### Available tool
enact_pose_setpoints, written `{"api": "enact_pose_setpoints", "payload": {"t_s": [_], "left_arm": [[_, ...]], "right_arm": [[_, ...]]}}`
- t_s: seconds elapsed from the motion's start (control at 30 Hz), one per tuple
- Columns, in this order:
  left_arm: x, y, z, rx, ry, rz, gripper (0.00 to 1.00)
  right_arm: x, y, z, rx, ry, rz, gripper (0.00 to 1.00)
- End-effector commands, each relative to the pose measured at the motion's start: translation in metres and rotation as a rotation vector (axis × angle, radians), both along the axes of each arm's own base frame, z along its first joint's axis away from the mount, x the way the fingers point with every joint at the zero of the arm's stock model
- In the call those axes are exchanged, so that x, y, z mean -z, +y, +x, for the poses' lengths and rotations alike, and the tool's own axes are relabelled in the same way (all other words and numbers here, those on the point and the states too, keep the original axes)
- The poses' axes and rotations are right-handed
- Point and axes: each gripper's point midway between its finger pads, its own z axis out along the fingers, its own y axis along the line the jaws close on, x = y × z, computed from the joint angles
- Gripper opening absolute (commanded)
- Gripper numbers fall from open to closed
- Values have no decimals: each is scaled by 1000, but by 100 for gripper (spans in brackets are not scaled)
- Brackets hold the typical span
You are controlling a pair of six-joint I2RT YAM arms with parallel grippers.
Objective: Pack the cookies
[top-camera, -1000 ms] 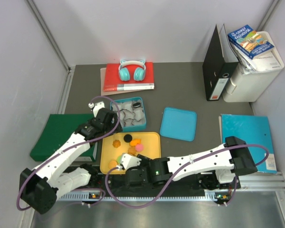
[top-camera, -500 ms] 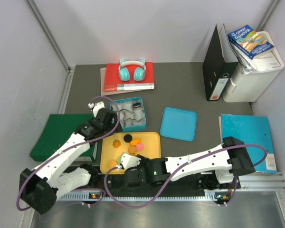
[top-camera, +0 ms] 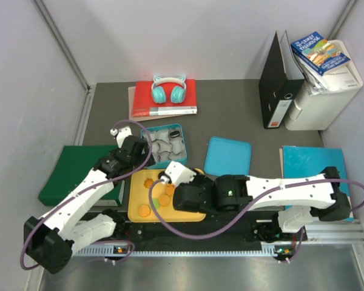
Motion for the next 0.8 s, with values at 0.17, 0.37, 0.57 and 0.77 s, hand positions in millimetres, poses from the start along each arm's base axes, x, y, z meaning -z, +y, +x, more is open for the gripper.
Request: {"api": "enact_pose_setpoints", "payload": {"t_s": [0.17,0.37,0.57,0.77], "left_arm": [[-22,6,9,-32,-71,4,98],[-13,3,7,-22,-41,1,98],[-11,4,5,-18,-37,3,98],[-3,3,1,-14,-15,-3,98]], "right_arm": [[-8,4,-3,-44,66,80,47],[11,33,-28,-111,124,78,47],[29,43,-41,-149,191,74,47],[48,44,-47,-159,224,31,48]]}}
